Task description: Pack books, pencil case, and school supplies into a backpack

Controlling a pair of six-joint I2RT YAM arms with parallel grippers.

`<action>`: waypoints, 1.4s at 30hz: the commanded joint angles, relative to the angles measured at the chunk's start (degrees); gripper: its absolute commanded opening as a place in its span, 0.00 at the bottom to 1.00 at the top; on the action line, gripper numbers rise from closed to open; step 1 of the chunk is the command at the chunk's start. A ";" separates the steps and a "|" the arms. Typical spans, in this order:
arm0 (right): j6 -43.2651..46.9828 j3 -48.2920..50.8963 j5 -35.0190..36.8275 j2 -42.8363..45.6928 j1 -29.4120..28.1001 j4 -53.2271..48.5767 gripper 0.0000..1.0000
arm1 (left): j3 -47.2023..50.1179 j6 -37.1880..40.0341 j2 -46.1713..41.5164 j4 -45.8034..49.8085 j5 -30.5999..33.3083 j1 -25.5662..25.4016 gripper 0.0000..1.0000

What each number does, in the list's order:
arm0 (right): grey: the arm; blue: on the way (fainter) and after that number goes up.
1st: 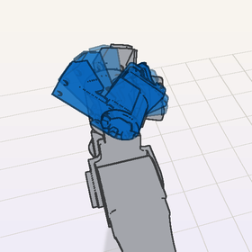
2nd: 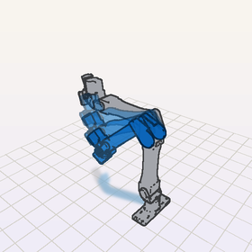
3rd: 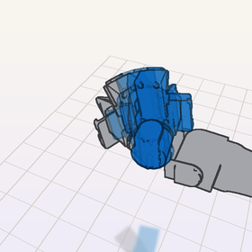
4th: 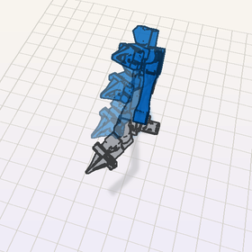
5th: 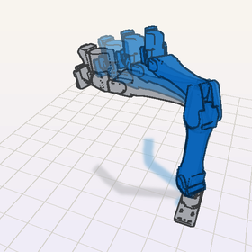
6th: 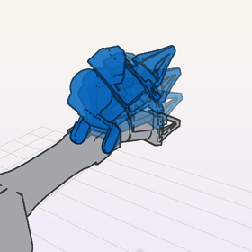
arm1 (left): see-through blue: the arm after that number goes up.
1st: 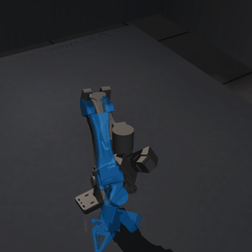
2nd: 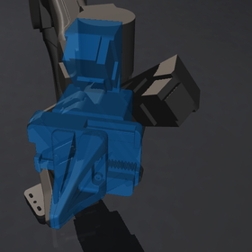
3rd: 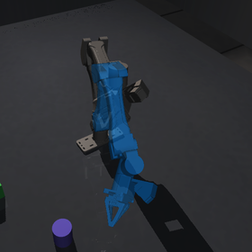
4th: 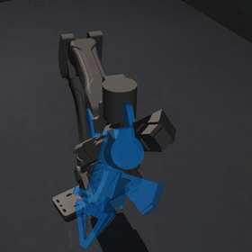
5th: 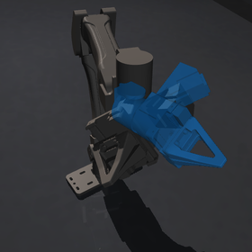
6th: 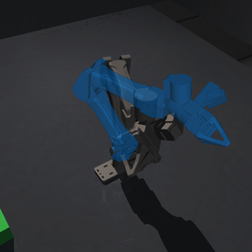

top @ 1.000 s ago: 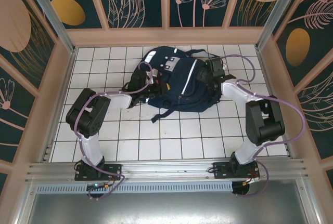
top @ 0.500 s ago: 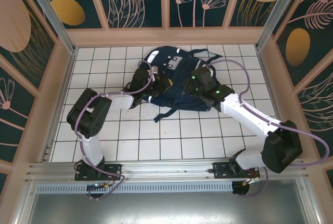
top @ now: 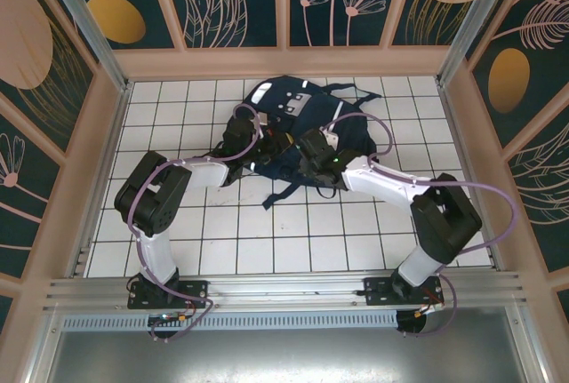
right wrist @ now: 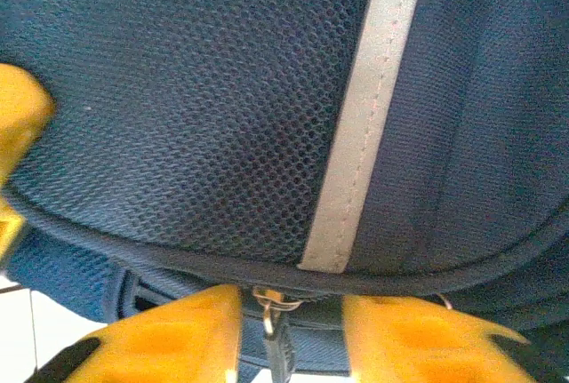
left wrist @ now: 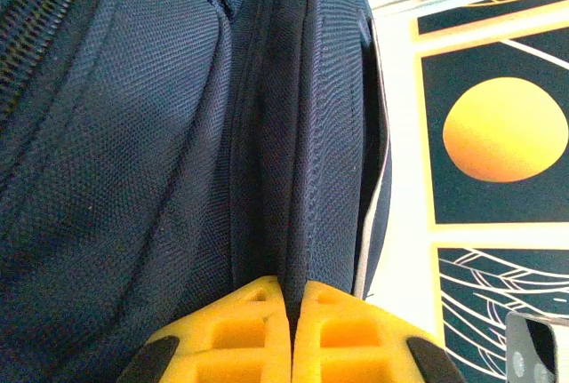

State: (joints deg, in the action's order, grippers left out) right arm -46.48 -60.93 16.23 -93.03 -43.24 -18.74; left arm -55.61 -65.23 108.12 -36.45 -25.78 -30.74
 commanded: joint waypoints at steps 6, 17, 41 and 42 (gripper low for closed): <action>0.44 -1.19 2.77 -2.13 -0.09 -0.33 0.13 | -1.18 0.19 -4.55 -8.74 -3.12 -0.73 0.00; 9.88 4.58 -4.07 8.11 4.14 -7.16 0.00 | -4.98 5.31 -2.02 -3.09 -1.81 4.42 0.00; 49.91 -2.00 -27.91 1.85 12.27 -2.83 0.00 | -12.06 21.41 -1.47 16.10 -4.30 7.11 0.00; 49.78 -2.07 -29.35 1.06 10.77 -2.96 0.00 | -13.50 22.36 -0.72 16.71 -4.36 7.42 0.00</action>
State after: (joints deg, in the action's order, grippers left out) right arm -1.19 -62.13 -3.46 -89.82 -28.05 -22.02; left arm -63.61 -47.77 107.42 -18.31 -30.81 -24.47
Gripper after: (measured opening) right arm 0.047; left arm 0.054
